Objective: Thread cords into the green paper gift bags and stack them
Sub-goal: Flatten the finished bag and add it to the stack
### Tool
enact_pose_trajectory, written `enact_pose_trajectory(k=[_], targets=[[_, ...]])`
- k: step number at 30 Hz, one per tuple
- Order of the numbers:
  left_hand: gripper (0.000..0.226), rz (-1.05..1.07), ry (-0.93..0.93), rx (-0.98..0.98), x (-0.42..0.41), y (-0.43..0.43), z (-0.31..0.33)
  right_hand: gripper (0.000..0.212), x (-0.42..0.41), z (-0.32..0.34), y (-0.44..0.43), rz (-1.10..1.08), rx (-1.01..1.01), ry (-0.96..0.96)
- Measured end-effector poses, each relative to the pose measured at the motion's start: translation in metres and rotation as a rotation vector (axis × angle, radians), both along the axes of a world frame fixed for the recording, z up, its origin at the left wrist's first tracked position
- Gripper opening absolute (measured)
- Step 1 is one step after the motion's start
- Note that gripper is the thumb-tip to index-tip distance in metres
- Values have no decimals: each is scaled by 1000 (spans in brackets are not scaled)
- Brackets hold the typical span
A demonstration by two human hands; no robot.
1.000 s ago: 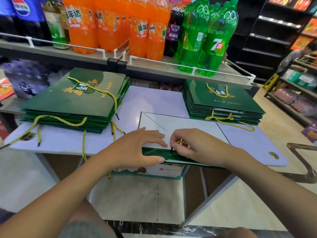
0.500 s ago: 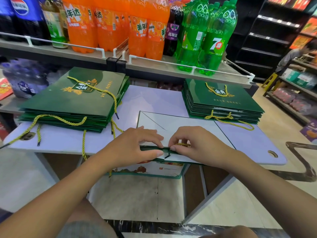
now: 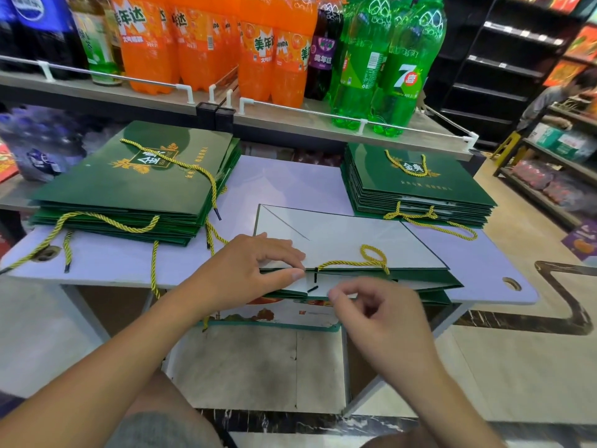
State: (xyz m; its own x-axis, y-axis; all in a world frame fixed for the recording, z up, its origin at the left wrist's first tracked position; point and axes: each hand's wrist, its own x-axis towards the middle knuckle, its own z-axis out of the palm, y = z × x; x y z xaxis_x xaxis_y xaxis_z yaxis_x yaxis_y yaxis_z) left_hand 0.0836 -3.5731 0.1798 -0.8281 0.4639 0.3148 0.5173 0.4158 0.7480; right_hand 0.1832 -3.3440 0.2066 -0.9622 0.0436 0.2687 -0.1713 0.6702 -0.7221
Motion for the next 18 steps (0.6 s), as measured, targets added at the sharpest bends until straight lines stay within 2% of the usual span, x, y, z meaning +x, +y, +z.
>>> enact_pose_trajectory(k=[3, 5, 8, 10, 14, 18], targets=[[18, -8, 13, 7, -1, 0, -1, 11, 3, -19, -20, -60, -282, -158], [15, -11, 20, 8, -1, 0, -1, 20, -1, -26, -30, -84, -465, -194], [24, -12, 35, 16, -1, 0, -2, 15, -10, -31, -39, -93, -634, -203], [30, -9, 41, 16, -1, 0, -2, 12, -15, -33, -42, -114, -699, -210], [12, -12, 43, 6, -2, 0, -4, 13, -19, -39, -43, -145, -783, -248], [13, -10, 34, -2, -2, 0, -4, 13, -19, -43, -42, -133, -803, -249]])
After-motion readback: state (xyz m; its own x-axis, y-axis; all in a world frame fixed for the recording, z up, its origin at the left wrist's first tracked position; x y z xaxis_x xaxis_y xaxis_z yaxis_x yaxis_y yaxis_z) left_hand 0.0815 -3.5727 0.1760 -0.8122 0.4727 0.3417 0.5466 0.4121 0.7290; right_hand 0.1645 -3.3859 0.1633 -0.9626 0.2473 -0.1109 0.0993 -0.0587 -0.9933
